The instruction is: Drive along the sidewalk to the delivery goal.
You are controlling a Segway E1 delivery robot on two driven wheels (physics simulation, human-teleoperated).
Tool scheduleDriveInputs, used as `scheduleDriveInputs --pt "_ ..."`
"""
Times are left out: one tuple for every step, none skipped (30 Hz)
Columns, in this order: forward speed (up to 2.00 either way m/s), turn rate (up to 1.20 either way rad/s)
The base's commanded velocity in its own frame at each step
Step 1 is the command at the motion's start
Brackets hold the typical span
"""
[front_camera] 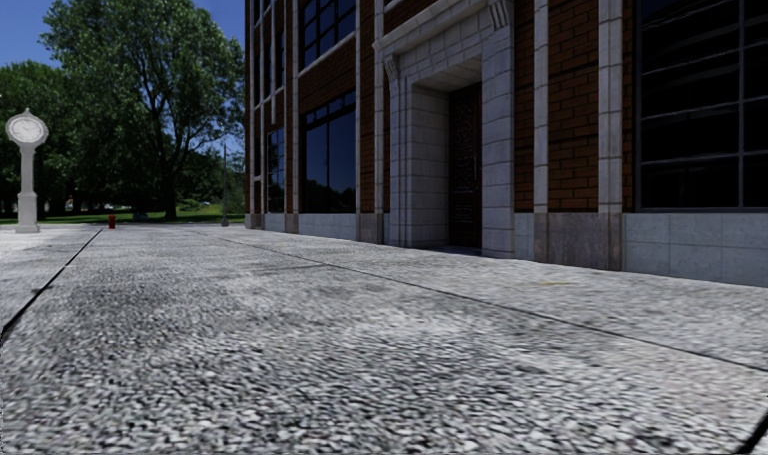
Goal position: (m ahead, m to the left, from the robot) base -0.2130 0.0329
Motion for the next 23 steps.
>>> scheduleDriveInputs --pt "0.0 0.0" --pt "0.0 0.0" --pt "0.0 0.0" --pt "0.0 0.0" --pt "0.0 0.0" --pt "0.0 0.0" --pt "0.0 0.0" --pt "0.0 0.0" --pt "0.0 0.0" --pt "0.0 0.0" --pt "0.0 0.0" --pt "0.0 0.0" --pt "0.0 0.0" --pt "0.0 0.0" --pt "0.0 0.0" --pt "0.0 0.0" --pt "0.0 0.0" --pt "0.0 0.0" --pt "0.0 0.0" --pt "0.0 0.0" --pt "0.0 0.0" --pt "0.0 0.0" --pt "0.0 0.0"
